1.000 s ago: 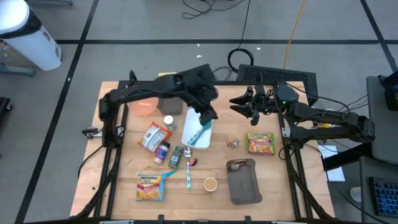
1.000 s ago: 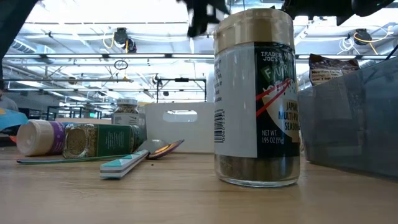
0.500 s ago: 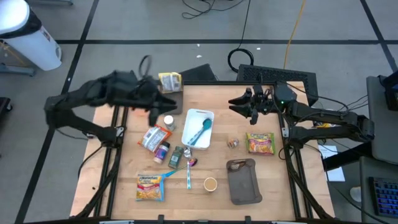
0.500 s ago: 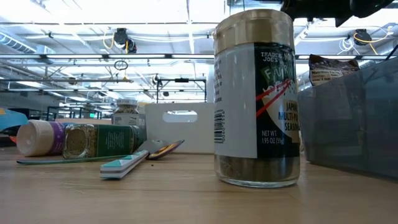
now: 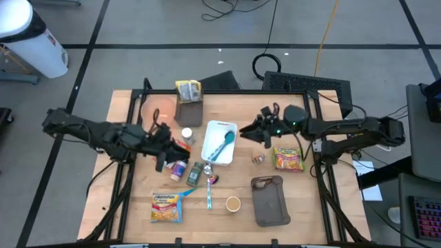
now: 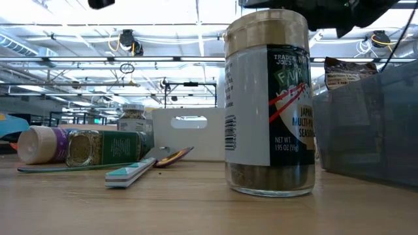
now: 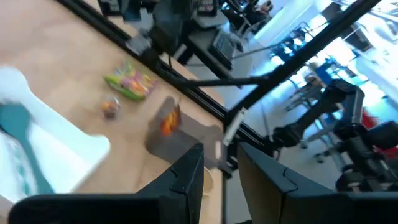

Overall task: Pick & Place Food Item
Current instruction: Put the orange noodle pack into the top black bin

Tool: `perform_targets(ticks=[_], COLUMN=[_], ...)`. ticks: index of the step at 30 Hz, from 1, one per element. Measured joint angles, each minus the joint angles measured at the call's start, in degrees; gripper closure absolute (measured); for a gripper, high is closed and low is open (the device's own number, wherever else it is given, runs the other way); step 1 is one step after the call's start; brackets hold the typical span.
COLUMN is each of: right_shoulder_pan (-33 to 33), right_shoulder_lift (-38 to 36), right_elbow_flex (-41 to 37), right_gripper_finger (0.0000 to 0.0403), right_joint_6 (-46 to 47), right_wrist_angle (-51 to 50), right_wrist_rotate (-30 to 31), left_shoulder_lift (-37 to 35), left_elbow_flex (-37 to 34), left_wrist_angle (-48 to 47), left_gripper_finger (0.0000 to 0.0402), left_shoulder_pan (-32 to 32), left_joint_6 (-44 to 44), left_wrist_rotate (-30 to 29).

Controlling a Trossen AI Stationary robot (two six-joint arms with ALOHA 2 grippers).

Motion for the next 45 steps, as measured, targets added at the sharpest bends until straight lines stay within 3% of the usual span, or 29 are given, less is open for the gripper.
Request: perform_targets(ticks=[9,14,17,22,25,38,45], right_shoulder_pan=[8.95,10.49,10.64,10.62,10.62,10.62,10.62], right_shoulder_lift=[10.38,13.41,13.36,13.39,13.39,13.39,13.39], right_elbow_flex=[0.0,0.0,0.0,0.0,0.0,0.0,0.0], right_gripper_finger=[0.0234,0.0234,0.0234,0.0234,0.0234,0.0234,0.0234], right_joint_6=[5.24,5.29,5.27,4.98,3.99,3.28,3.2], right_wrist_angle=[19.71,27.21,27.88,27.82,27.75,25.91,25.96], right_wrist_rotate=[8.93,8.99,9.19,10.48,10.48,10.26,10.08], left_shoulder_lift=[6.76,13.49,16.92,21.0,21.43,13.53,12.91], left_elbow_flex=[-6.51,-6.51,-6.51,-6.53,-6.53,-6.56,-6.56], left_wrist_angle=[11.39,16.39,17.87,16.11,13.72,-3.63,-6.06], left_gripper_finger=[0.0298,0.0298,0.0298,0.0298,0.0298,0.0298,0.0298], left_shoulder_pan=[-3.12,-3.01,-2.95,-3.02,-3.9,-13.45,-18.43], left_joint_6=[-5.42,-5.64,-5.57,-7.68,-11.18,-24.67,-31.82], left_wrist_rotate=[-0.1,0.6,5.53,20.26,23.85,19.54,14.56])
